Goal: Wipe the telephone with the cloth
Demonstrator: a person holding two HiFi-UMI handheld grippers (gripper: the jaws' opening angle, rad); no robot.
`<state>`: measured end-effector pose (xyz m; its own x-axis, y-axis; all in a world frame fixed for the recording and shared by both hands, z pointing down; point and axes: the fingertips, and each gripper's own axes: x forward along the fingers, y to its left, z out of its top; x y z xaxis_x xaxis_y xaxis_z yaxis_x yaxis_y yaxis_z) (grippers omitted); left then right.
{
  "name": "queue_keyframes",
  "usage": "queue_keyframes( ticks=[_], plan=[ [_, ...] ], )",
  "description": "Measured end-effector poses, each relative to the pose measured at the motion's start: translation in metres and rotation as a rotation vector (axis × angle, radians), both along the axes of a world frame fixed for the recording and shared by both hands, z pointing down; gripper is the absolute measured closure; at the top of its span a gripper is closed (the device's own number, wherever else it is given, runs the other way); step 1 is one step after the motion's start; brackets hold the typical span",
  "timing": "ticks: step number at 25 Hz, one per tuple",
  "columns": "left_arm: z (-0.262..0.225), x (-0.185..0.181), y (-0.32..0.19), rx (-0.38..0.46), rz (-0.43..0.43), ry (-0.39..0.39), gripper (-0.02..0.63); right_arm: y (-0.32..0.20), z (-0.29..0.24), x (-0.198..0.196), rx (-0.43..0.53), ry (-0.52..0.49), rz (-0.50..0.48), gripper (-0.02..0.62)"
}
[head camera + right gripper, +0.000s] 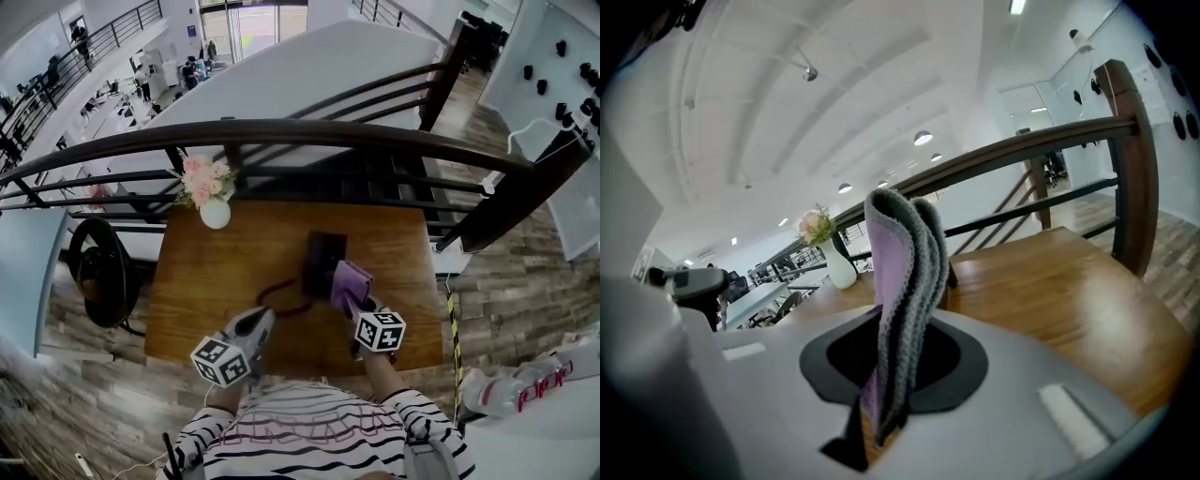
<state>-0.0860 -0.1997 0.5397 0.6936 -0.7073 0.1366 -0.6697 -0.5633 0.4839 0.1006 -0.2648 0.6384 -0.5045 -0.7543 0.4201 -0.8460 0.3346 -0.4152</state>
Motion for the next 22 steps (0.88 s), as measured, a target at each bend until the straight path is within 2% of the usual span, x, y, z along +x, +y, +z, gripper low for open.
queue_keyframes(
  ticks=[12, 22],
  plan=[
    [-0.013, -0.006, 0.004, 0.025, -0.008, 0.008, 0.604, 0.041, -0.072, -0.016, 0.111, -0.132, -0.033, 0.541],
    [-0.015, -0.007, 0.012, 0.029, -0.007, 0.001, 0.604, 0.073, -0.088, -0.015, 0.124, -0.153, -0.048, 0.543]
  ],
)
